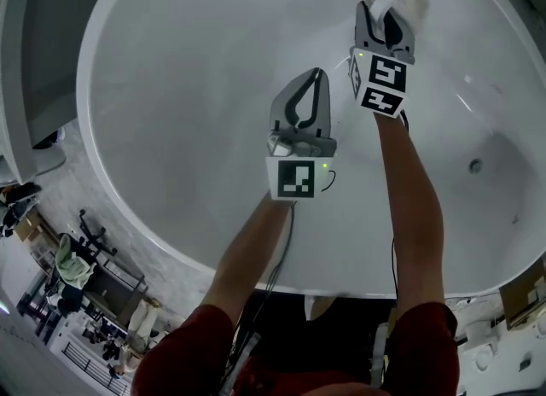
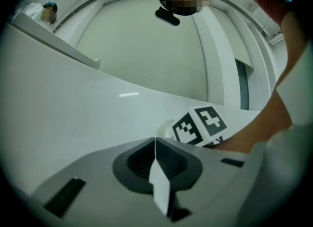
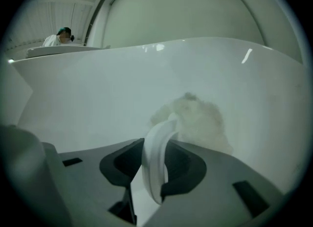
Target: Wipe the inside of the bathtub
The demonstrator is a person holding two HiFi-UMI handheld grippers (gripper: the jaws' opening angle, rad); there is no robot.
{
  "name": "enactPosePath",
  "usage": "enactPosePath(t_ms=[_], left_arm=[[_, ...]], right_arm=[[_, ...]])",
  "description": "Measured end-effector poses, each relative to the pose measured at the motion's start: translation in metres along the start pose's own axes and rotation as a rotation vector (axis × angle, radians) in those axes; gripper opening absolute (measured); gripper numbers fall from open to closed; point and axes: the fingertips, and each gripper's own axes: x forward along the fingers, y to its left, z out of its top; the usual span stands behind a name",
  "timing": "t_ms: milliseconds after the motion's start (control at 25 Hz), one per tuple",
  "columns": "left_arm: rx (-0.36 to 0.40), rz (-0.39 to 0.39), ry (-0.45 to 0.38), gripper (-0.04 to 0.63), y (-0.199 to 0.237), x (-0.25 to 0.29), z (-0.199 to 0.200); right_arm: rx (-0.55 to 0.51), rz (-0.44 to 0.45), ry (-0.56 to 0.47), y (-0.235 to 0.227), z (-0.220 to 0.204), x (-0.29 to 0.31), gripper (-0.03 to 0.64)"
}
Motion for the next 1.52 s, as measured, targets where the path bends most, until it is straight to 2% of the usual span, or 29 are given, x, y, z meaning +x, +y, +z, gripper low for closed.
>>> enactPosePath(t_ms=[160,320,440,760,960,1080,1200,1520], left_arm=[[-0.004,-0.009,0.005,0.015,0.003,-0.008,0.004],[0.006,-0.024,0.014,0.015,0.0,-0.01,0.001],[0.003,-0.032,0.013,0.015,-0.001,-0.012,0.005],[0.026,-0.084,-0.031,0.015,-0.059,0.0,0.028],[0.038,-0.167,-0.058,0.015,-0.139,0.026,0.043],[0.049,-0.224,-0.046,0.015,-0.23,0.065,0.063],[0.054,-0.314,-0.056,0.015,-0.324,0.096,0.088],[0.066,-0.494,-0.082,0.015,-0.493,0.093,0.108]], right_arm=[[0.007,-0.009,0.023,0.005,0.001,0.001,0.12],[-0.011,0.016,0.023,0.01,0.001,-0.003,0.118],[0.014,0.033,0.01,0.014,0.007,-0.013,0.115],[0.166,0.053,-0.054,-0.044,0.018,-0.076,0.109],[0.224,0.047,-0.097,-0.125,0.02,-0.128,0.108],[0.24,0.02,-0.11,-0.226,0.032,-0.163,0.107],[0.253,-0.053,-0.125,-0.325,0.043,-0.209,0.107],[0.274,-0.201,-0.141,-0.458,0.023,-0.334,0.107]])
